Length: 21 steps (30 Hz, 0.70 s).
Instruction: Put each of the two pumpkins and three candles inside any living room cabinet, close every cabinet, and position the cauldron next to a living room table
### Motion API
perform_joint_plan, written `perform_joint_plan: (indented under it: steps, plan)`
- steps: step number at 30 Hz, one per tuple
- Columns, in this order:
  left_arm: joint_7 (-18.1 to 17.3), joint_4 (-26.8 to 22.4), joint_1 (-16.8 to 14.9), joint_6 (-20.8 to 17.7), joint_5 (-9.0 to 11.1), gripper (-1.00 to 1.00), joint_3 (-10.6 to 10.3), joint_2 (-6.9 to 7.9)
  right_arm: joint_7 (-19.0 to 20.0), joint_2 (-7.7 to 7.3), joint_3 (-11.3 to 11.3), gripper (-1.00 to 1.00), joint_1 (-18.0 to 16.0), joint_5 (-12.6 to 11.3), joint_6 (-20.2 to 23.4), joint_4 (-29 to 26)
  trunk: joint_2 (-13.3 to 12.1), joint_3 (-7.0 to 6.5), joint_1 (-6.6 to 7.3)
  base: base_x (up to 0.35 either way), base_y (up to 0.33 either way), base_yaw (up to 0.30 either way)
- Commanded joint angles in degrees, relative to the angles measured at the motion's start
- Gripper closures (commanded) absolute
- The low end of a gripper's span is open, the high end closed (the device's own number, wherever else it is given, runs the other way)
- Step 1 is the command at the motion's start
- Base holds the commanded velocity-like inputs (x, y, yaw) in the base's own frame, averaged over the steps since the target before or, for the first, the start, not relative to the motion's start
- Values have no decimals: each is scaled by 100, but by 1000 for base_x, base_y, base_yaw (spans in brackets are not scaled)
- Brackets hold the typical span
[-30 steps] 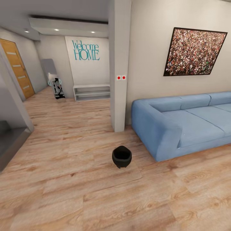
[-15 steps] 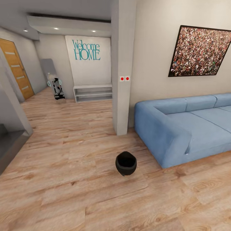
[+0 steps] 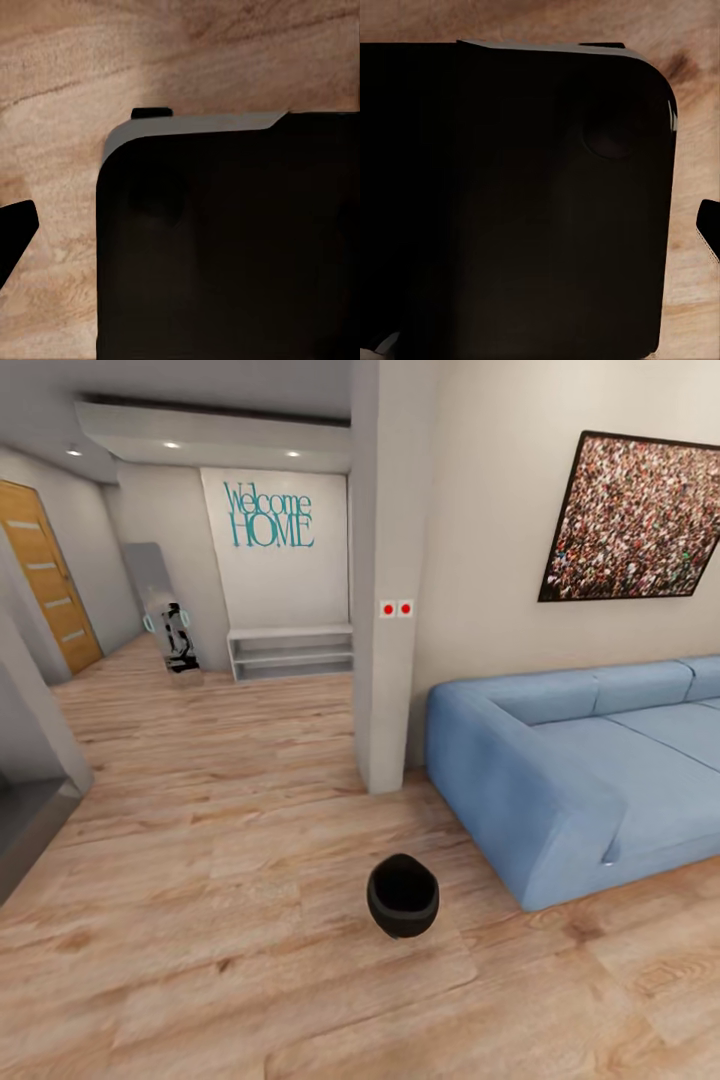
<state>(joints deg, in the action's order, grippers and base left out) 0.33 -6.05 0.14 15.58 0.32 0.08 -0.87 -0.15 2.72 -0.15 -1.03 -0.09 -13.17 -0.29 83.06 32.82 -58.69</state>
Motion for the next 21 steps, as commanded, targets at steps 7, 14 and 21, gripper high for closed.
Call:
perform_joint_plan:
  steps: [7, 14, 21]
  plan:
    - [15, -1213, -222, -1115, -1, -100, -7, -16, 20, -7, 20, -100, -3, 33, -34, -13, 2, 5, -3, 335, 70, 0]
    - [-35, -2628, -773, -3200, -5, -100, -4, -123, 52, -8, 2, -100, -55, 8, 132, -291, 2, 5, -3, 331, 97, 0]
    - [-12, -3306, -1677, -4518, 240, -100, 2, -280, -54, -10, -25, -100, -105, 2, 3074, -3561, 2, 5, -3, 320, 122, 0]
